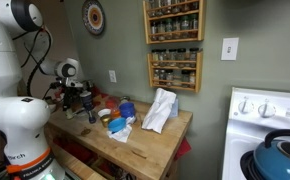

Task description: Move the black pepper jar to the right then close the lid

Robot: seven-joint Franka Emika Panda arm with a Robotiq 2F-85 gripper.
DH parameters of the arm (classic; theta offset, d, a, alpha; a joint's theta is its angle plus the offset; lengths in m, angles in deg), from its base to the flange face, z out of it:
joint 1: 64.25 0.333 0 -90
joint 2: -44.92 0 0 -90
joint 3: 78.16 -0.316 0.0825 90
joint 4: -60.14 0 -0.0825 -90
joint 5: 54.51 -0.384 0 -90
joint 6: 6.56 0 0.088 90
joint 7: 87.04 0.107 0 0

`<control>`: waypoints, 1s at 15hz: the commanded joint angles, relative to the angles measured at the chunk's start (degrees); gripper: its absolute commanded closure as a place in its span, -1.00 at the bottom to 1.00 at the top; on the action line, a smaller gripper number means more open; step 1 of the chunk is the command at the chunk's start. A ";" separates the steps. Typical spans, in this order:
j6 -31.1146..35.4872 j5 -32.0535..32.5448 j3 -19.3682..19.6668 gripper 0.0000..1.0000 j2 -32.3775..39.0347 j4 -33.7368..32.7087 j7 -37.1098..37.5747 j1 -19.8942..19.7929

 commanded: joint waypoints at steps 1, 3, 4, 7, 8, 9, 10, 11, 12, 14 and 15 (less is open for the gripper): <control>2.24 -1.53 0.20 -0.97 0.56 1.39 -1.58 0.09; 2.73 -1.92 0.13 -0.98 0.58 1.40 -1.92 0.11; 2.75 -2.13 0.13 -0.99 0.07 1.45 -1.96 0.09; 1.66 -2.76 0.23 -1.00 -2.54 1.77 -2.22 -0.14; 1.29 -3.40 0.19 -1.00 -3.92 1.90 -2.72 -0.27; 1.08 -3.55 0.19 -1.00 -4.94 1.97 -2.93 -0.34; 0.78 -4.02 0.18 -1.00 -6.27 1.94 -3.27 -0.44; 0.68 -4.49 0.19 -1.00 -7.33 1.88 -3.58 -0.51; 1.11 -5.12 0.15 -1.00 -8.22 1.78 -4.09 -0.50; 1.92 -6.45 0.00 -1.00 -8.85 1.21 -5.05 -0.36; 2.16 -6.79 -0.03 -1.00 -8.97 1.04 -5.53 -0.34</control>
